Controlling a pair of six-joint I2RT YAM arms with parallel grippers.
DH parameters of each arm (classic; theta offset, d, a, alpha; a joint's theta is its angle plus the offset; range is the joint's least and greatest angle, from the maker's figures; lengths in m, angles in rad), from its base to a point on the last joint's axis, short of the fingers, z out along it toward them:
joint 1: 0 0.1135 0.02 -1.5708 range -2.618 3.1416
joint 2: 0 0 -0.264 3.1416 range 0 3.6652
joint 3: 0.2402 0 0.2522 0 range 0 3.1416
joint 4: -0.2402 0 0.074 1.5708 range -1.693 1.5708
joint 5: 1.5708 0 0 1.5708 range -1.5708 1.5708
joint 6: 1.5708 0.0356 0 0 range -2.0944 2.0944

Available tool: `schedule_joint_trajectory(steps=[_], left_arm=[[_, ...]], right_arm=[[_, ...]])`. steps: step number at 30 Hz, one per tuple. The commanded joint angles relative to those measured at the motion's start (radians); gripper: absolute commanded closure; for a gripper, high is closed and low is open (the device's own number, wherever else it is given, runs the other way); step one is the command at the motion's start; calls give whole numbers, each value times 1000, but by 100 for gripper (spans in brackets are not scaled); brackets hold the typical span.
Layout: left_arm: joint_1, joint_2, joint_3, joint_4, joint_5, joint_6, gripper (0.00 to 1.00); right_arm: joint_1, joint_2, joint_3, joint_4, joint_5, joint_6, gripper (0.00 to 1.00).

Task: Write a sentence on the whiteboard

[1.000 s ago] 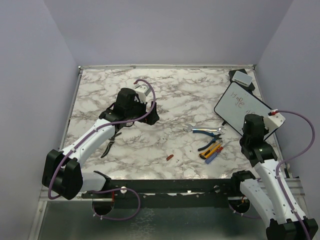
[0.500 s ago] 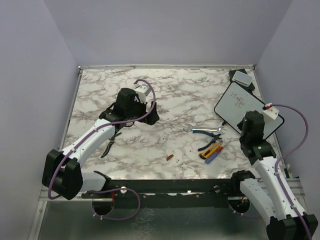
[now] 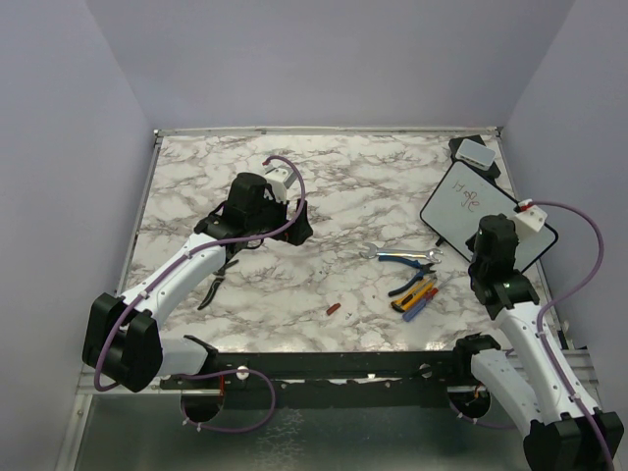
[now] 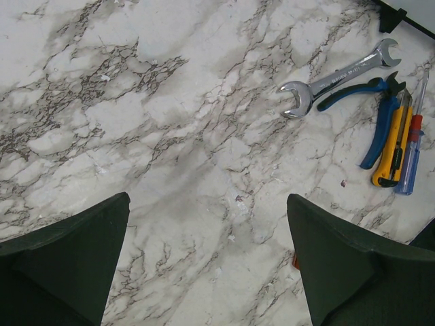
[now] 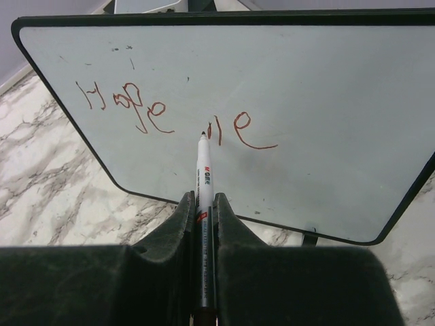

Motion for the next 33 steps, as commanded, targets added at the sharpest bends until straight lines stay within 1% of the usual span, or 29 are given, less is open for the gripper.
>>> schedule_joint_trajectory(steps=[1, 18, 33], left_arm=[[-4, -14, -12, 12, 9, 14, 1], [-4, -16, -12, 12, 9, 13, 1], [-5, -21, -12, 12, 9, 14, 1]], right_arm=[[-8, 1, 7, 29, 58, -17, 100], [-8, 10, -2, 68, 83, -37, 100], [-8, 39, 4, 53, 78, -26, 100]])
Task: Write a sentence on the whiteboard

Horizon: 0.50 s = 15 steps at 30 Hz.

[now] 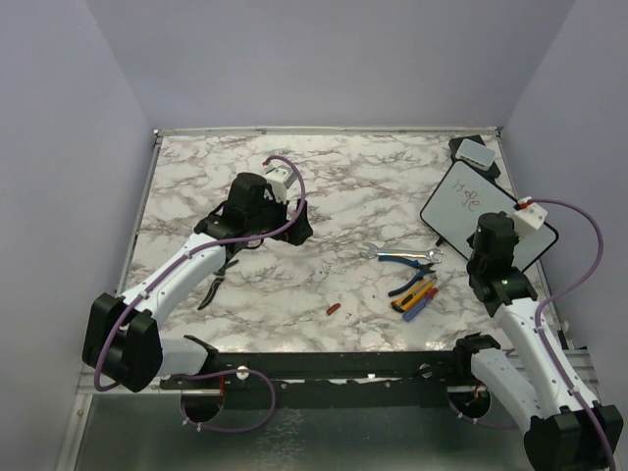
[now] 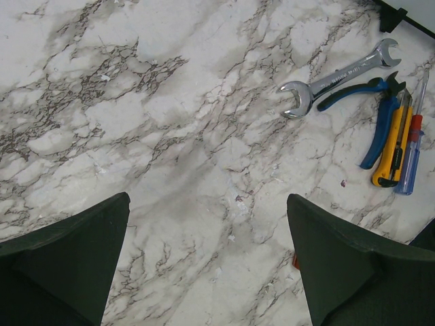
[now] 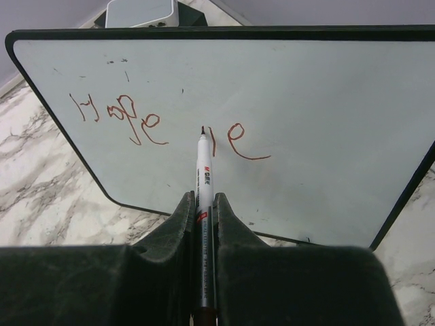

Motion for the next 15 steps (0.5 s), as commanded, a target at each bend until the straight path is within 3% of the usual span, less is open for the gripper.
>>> schedule_joint_trajectory(steps=[1, 15], left_arm=[[-4, -21, -12, 13, 10, 14, 1], [-3, -20, -12, 12, 11, 14, 1]], right_arm=[[-8, 10, 3, 7, 26, 3, 100], [-8, -52, -8, 6, 71, 8, 100]])
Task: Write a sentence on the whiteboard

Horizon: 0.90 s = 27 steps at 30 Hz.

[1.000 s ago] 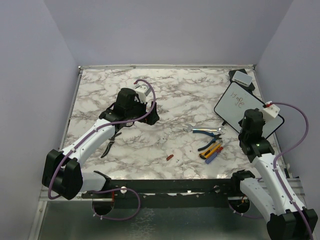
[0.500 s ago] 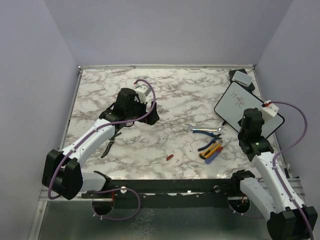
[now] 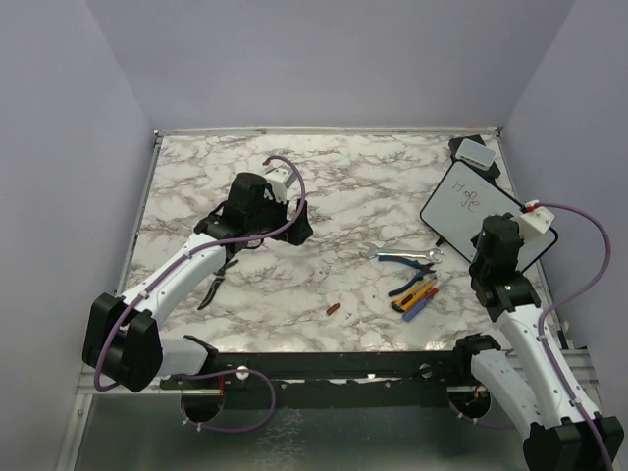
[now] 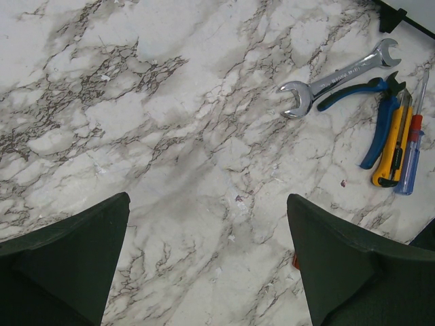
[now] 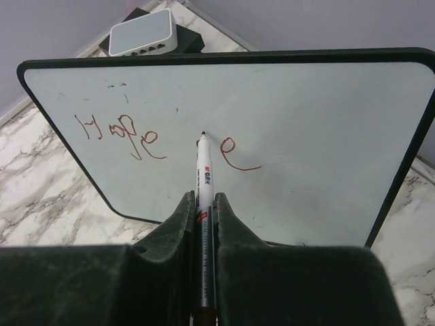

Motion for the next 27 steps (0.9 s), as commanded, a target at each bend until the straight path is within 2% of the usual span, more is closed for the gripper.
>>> schedule_joint_trajectory(steps=[1, 15, 27], left_arm=[[-4, -20, -12, 12, 11, 13, 1], [-4, -22, -12, 13, 8, 14, 1], [-4, -28, -12, 12, 8, 13, 1]], right_arm=[[-8, -2, -6, 6, 46, 7, 100], [-8, -31, 5, -26, -2, 14, 100], [-8, 34, 11, -4, -30, 9, 100]])
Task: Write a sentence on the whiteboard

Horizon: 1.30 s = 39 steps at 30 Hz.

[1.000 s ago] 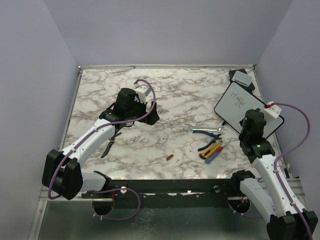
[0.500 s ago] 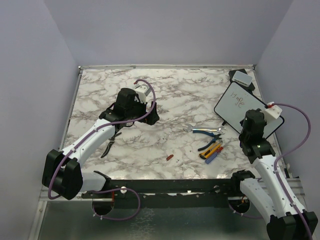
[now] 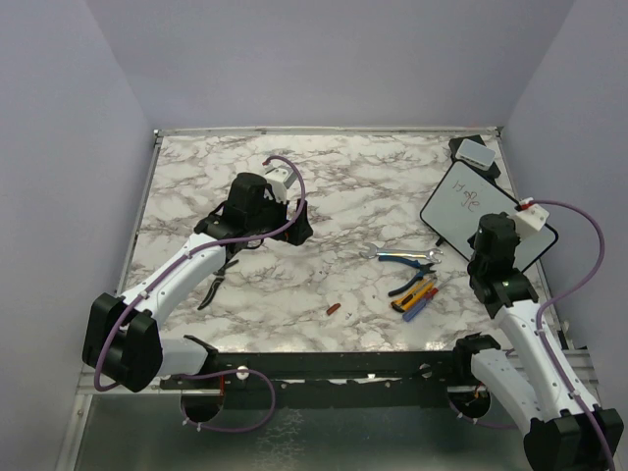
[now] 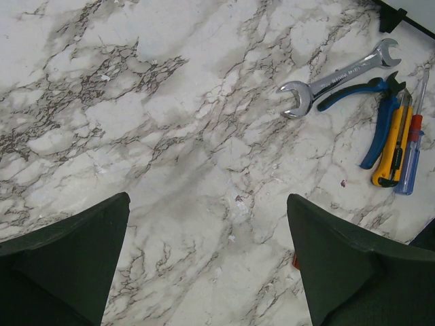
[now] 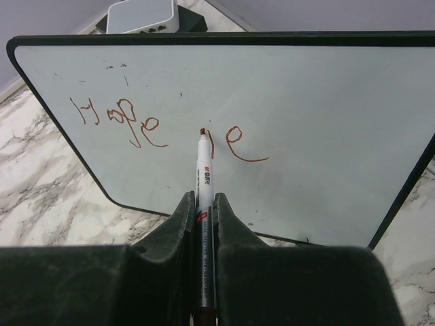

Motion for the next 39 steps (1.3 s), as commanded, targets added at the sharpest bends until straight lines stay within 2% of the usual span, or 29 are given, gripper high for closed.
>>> schedule_joint_trajectory(steps=[1, 39], left_arm=[[-3, -28, -12, 13, 8, 13, 1], [-3, -31, -12, 12, 11, 13, 1]], right_arm=[[-8, 3, 12, 3, -5, 6, 100], [-8, 4, -3, -30, 42, 23, 100]])
